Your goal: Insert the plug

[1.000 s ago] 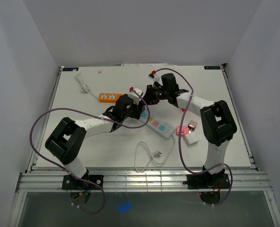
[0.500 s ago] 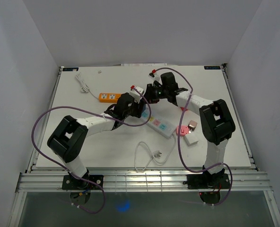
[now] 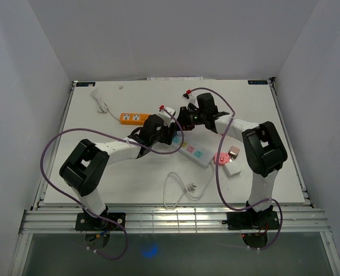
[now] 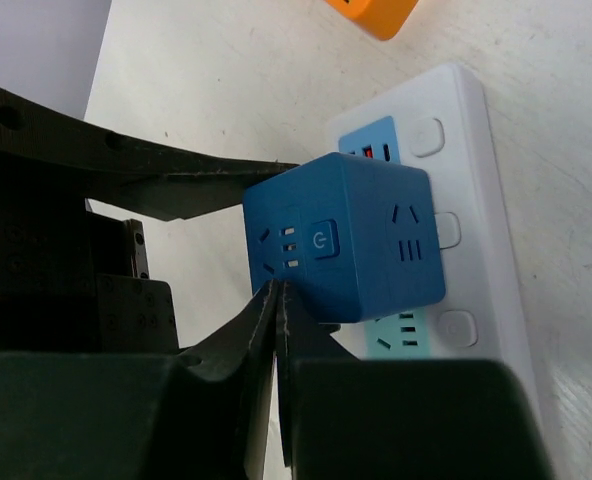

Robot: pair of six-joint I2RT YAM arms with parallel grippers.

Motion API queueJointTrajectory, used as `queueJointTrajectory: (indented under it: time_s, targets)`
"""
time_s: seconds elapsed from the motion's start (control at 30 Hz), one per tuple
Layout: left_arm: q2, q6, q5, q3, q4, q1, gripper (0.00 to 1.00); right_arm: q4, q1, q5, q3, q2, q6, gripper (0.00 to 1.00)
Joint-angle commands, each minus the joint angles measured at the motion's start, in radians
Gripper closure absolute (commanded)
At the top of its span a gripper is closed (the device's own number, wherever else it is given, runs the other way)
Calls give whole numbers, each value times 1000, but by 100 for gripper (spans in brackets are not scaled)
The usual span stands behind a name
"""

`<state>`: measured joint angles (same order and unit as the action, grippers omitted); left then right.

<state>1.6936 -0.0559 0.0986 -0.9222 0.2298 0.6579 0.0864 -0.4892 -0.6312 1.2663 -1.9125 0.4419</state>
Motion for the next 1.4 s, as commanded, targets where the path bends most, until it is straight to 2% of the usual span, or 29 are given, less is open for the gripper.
queueJointTrajectory:
  time_s: [0.0,0.37,0.5,0.67,0.77,0.8,1.0,1.1,1.13,1.3,1.33,1.37]
  targets:
    - [34,-47,-5,37,-95,8,100,23,1,8,-42,-42,0,92]
    - [28,-59,7,66,-57,8,100,-79,1,24,145,62,-8,92]
    - [28,-62,7,68,-58,8,99,-57,1,19,87,47,-8,92]
    - [6,-67,10,89,-47,8,91,12,0,10,-16,1,6,92]
    - [0,-70,10,94,-44,8,82,9,0,14,-38,-11,-3,92]
    - [-2,-70,9,95,-43,8,75,4,0,16,-36,-13,-6,92]
    - [-9,-65,16,92,-35,8,58,-43,0,45,19,-8,-29,92]
    - [-23,-62,12,91,-34,8,44,-73,0,48,59,-17,-34,92]
    - [-29,-61,10,94,-30,8,28,-79,0,50,71,-19,-34,92]
    - [-63,-52,19,95,-27,8,15,-85,0,59,100,-26,-35,92]
    - [-71,-50,18,101,-24,6,5,-85,0,60,105,-25,-35,92]
    - [-80,-51,19,106,-24,8,2,-85,1,65,113,-22,-37,92]
